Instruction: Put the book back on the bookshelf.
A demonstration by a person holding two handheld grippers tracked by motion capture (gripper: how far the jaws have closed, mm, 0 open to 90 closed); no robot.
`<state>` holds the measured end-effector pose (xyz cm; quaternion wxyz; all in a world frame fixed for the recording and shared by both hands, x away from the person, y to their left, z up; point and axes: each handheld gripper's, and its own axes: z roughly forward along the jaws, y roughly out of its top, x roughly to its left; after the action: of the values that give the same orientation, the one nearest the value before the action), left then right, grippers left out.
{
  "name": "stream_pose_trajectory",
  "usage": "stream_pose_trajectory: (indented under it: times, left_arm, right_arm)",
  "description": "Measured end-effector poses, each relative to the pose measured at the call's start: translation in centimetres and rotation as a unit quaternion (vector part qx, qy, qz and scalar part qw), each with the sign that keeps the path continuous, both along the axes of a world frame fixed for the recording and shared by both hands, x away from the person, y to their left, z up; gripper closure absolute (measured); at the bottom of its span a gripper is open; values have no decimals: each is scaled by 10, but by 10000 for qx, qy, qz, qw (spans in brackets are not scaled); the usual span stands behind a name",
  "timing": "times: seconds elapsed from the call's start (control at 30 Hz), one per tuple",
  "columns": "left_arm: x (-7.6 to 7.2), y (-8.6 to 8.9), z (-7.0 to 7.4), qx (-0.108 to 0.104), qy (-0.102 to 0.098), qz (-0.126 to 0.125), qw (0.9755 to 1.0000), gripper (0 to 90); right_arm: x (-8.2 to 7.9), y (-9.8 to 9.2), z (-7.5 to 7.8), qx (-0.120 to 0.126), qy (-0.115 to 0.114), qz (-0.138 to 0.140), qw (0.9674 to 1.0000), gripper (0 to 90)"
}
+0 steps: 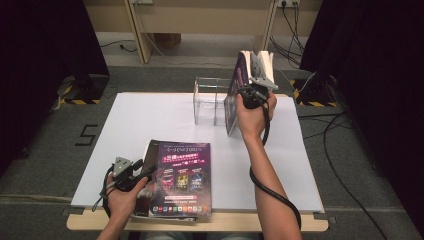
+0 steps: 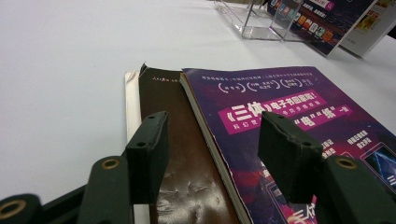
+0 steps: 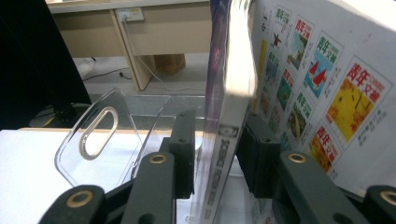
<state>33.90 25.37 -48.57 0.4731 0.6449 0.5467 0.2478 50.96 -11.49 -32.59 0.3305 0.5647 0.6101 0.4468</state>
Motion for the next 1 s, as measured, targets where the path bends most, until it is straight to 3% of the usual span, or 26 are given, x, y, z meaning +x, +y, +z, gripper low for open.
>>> stream_pose_trajectory:
  times: [1.0]
  left_arm:
    - [1,-3,-4,13,202,-110,9997,418]
  right_arm:
    - [-26,-7,-13,25,208,89,9997,669]
